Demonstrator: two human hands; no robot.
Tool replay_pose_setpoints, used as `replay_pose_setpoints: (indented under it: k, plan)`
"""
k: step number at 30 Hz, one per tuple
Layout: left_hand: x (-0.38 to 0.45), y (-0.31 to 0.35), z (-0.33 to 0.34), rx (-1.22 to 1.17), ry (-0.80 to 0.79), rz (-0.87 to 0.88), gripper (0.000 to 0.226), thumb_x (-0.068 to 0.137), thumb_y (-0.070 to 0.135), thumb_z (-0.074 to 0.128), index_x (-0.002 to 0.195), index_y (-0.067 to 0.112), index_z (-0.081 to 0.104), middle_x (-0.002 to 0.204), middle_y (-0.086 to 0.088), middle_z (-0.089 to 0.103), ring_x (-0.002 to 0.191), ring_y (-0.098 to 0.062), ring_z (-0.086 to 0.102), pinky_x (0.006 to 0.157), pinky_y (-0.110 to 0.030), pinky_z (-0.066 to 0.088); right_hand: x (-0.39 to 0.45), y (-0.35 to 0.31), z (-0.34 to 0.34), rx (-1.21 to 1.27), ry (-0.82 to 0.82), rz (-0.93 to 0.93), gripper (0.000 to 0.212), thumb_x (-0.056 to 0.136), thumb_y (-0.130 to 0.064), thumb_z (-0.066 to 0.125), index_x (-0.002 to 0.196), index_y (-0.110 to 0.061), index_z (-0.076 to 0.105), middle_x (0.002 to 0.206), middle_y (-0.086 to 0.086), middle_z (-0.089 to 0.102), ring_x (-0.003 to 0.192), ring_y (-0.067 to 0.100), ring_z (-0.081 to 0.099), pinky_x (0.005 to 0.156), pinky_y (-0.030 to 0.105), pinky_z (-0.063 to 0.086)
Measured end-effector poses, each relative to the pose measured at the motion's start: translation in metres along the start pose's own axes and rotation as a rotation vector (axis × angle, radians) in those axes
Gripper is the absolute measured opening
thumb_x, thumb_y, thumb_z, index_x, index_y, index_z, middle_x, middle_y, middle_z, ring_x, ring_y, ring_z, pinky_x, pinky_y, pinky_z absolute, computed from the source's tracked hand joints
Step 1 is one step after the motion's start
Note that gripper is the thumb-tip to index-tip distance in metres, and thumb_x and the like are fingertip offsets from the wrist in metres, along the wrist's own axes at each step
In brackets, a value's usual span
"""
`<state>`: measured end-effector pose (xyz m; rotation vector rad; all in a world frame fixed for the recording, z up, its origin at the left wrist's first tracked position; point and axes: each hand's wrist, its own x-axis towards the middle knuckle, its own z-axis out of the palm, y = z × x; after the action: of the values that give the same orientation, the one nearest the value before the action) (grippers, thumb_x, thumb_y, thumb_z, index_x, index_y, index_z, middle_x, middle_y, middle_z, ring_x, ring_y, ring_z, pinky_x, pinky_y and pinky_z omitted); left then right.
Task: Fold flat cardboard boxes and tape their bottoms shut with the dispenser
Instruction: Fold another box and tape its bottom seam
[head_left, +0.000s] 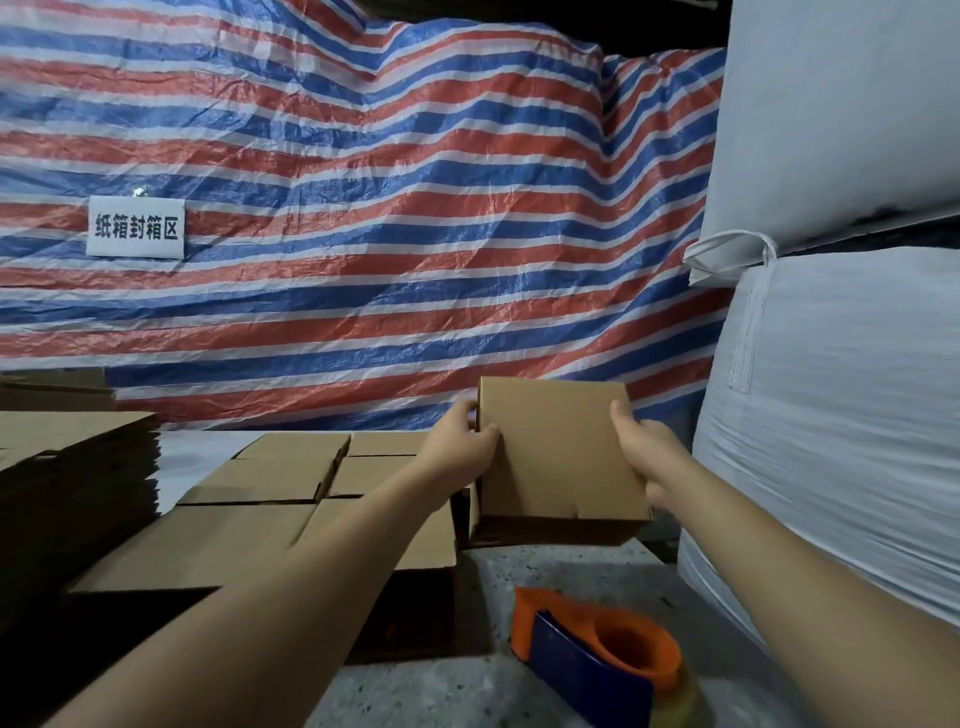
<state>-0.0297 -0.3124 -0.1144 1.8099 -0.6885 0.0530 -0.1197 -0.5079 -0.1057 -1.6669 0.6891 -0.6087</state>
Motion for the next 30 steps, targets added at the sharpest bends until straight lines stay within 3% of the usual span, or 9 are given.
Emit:
replay_pose_setpoints:
  k: [6, 11, 17, 19, 22, 26, 30]
  plan:
    - [0.019, -0.039, 0.026, 0.230, -0.036, -0.058, 0.031, 0.097, 0.020, 0.045, 0.123, 0.015, 0.061, 0.114, -0.005, 0.067, 0.102, -0.022, 0.062, 0.086, -0.031, 0.051, 0.040, 0.030, -0.005, 0.070, -0.214, 0.124, 0.032, 0.100, -0.042, 0.054, 0.114, -0.014, 0.060, 0.104, 0.013, 0.069, 0.096, 0.029, 0.065, 0.067, 0.038, 0.051]
    - [0.026, -0.066, 0.039, 0.635, -0.085, -0.167, 0.040, 0.101, 0.030, 0.037, 0.119, 0.003, 0.060, 0.121, -0.017, 0.064, 0.111, -0.032, 0.060, 0.086, -0.031, 0.046, 0.058, 0.058, 0.003, -0.063, -0.210, 0.178, 0.026, 0.103, -0.022, 0.054, 0.118, -0.003, 0.061, 0.100, 0.016, 0.070, 0.088, 0.027, 0.067, 0.065, 0.033, 0.052]
    - [0.026, -0.086, 0.045, 0.815, -0.191, -0.215, 0.047, 0.100, 0.035, 0.034, 0.132, 0.006, 0.055, 0.138, -0.017, 0.053, 0.125, -0.031, 0.050, 0.107, -0.040, 0.041, 0.060, 0.082, 0.020, -0.172, -0.256, 0.246, 0.027, 0.101, -0.025, 0.059, 0.120, -0.007, 0.056, 0.106, 0.018, 0.071, 0.090, 0.029, 0.073, 0.063, 0.033, 0.060]
    - [0.022, -0.086, 0.047, 0.831, -0.183, -0.179, 0.050, 0.102, 0.035, 0.030, 0.131, 0.004, 0.055, 0.141, -0.018, 0.048, 0.127, -0.032, 0.048, 0.108, -0.043, 0.039, 0.058, 0.086, 0.023, -0.164, -0.264, 0.255, 0.023, 0.101, -0.027, 0.060, 0.112, -0.007, 0.058, 0.096, 0.017, 0.073, 0.079, 0.027, 0.074, 0.056, 0.030, 0.057]
    - [0.015, -0.081, 0.044, 0.783, -0.095, -0.077, 0.048, 0.103, 0.038, 0.026, 0.119, 0.009, 0.061, 0.125, -0.012, 0.060, 0.113, -0.029, 0.057, 0.098, -0.040, 0.046, 0.053, 0.092, 0.025, -0.119, -0.269, 0.232, 0.025, 0.101, -0.033, 0.059, 0.104, -0.008, 0.060, 0.074, 0.013, 0.076, 0.062, 0.023, 0.075, 0.052, 0.027, 0.055]
    - [-0.012, -0.082, 0.032, 0.872, -0.097, 0.080, 0.042, 0.103, 0.039, 0.024, 0.104, 0.016, 0.060, 0.105, -0.007, 0.063, 0.100, -0.028, 0.060, 0.087, -0.043, 0.051, 0.048, 0.100, 0.024, -0.058, -0.286, 0.172, 0.031, 0.097, -0.041, 0.062, 0.109, -0.012, 0.066, 0.086, 0.010, 0.079, 0.078, 0.023, 0.075, 0.069, 0.031, 0.057]
    - [-0.027, -0.093, 0.027, 0.914, -0.119, 0.104, 0.049, 0.103, 0.045, 0.020, 0.117, 0.019, 0.060, 0.116, -0.006, 0.061, 0.111, -0.026, 0.055, 0.095, -0.041, 0.046, 0.035, 0.103, 0.028, -0.144, -0.230, 0.109, 0.023, 0.102, -0.035, 0.052, 0.114, -0.017, 0.059, 0.100, 0.009, 0.071, 0.089, 0.021, 0.068, 0.063, 0.029, 0.049]
